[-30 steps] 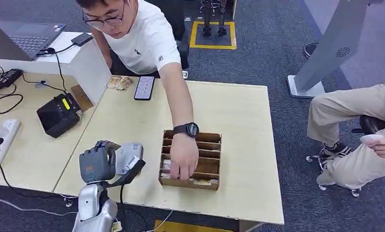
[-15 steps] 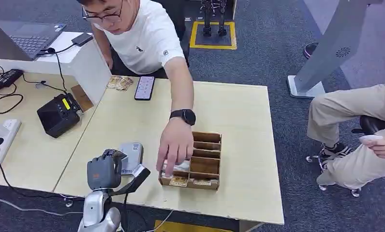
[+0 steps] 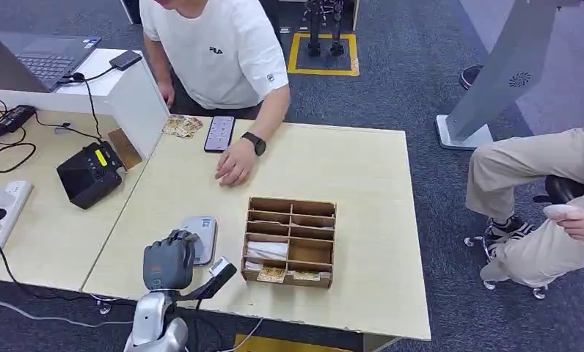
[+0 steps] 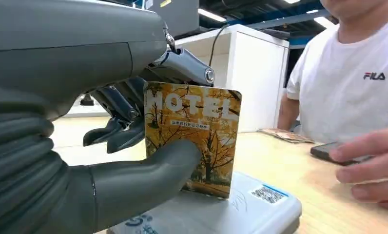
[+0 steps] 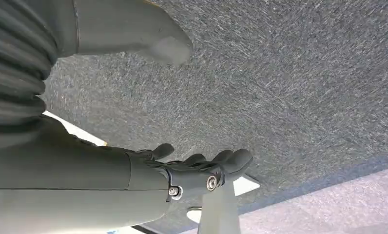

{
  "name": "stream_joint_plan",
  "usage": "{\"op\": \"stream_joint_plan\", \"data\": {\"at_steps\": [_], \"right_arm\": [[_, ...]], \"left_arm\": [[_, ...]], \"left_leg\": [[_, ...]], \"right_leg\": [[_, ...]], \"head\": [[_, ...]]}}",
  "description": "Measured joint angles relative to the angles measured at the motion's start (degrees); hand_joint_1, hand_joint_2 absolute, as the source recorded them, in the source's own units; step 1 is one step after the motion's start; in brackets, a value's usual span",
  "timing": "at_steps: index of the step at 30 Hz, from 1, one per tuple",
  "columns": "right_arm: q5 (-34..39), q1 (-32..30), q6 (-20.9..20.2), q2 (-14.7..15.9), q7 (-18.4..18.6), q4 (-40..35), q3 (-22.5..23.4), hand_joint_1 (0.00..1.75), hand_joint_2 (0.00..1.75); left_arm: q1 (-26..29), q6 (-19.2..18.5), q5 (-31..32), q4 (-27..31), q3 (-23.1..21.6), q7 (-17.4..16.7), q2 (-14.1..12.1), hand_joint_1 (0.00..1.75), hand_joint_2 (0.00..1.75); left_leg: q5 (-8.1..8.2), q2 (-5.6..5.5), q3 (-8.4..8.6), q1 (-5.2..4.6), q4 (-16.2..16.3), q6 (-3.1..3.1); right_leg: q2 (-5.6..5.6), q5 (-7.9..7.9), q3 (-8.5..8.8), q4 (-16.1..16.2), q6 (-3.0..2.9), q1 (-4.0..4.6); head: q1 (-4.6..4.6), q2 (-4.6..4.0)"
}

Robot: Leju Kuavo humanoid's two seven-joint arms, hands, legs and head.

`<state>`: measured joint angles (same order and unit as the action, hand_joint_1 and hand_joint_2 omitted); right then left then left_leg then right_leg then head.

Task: Pass the card to the sensor for recognition and then transmit it.

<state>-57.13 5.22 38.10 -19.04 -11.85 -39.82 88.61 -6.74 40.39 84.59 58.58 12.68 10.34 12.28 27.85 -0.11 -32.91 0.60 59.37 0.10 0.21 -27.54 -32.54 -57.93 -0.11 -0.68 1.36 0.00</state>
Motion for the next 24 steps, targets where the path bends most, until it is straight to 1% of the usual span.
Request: {"op": "stream_joint_plan", "data": {"at_steps": [7, 18, 19, 20, 22, 24], "right_arm": [[0.04, 0.01, 0.0, 0.0, -0.2, 0.0, 0.0, 0.0, 1.75], [0.46, 0.01, 0.0, 0.0, -1.03, 0.17, 0.0, 0.0, 1.75], [0.39, 0.01, 0.0, 0.0, -1.03, 0.17, 0.0, 0.0, 1.75], [0.37, 0.01, 0.0, 0.0, -1.03, 0.17, 0.0, 0.0, 1.75], [0.37, 0.01, 0.0, 0.0, -1.03, 0.17, 0.0, 0.0, 1.75], [0.31, 0.01, 0.0, 0.0, -1.01, 0.17, 0.0, 0.0, 1.75]], "left_arm": [[-0.18, 0.0, 0.55, -1.64, -1.07, -1.38, -0.22, 1.75, 1.75], [-0.93, 0.0, 0.26, -4.83, -2.27, -1.53, -1.11, 1.75, 1.75], [-0.94, 0.0, -0.82, -4.83, -2.49, -1.45, -1.18, 1.75, 1.75], [-0.93, 0.0, -2.48, -4.83, -2.51, -0.81, -1.16, 1.75, 1.75], [-0.94, 0.0, -6.93, -4.81, -2.51, 1.54, -1.07, 1.75, 1.75], [-0.8, 0.02, -12.01, -4.28, -2.49, 4.93, -0.83, 1.75, 1.75]], "left_leg": [[0.0, -0.01, 0.06, 0.0, -0.02, 0.0], [0.0, -0.02, 0.18, 0.0, -0.03, 0.0], [0.0, -0.02, 0.18, 0.0, -0.03, 0.0], [0.0, -0.02, 0.19, 0.0, -0.03, 0.0], [0.0, -0.03, 0.2, 0.0, -0.03, 0.0], [0.0, -0.03, 0.2, 0.0, -0.03, 0.0]], "right_leg": [[-0.02, 0.0, 0.1, 0.0, 0.0, 0.0], [-0.02, 0.0, 0.22, 0.0, 0.0, 0.0], [-0.03, 0.0, 0.23, 0.0, 0.0, 0.0], [-0.03, 0.0, 0.23, 0.0, 0.0, 0.0], [-0.03, 0.0, 0.24, 0.0, 0.0, 0.0], [-0.03, 0.0, 0.24, 0.0, 0.0, 0.0]], "head": [[0.0, 0.0], [0.0, 0.0], [0.0, 0.0], [0.0, 0.0], [0.0, 0.0], [0.0, 0.0]]}}
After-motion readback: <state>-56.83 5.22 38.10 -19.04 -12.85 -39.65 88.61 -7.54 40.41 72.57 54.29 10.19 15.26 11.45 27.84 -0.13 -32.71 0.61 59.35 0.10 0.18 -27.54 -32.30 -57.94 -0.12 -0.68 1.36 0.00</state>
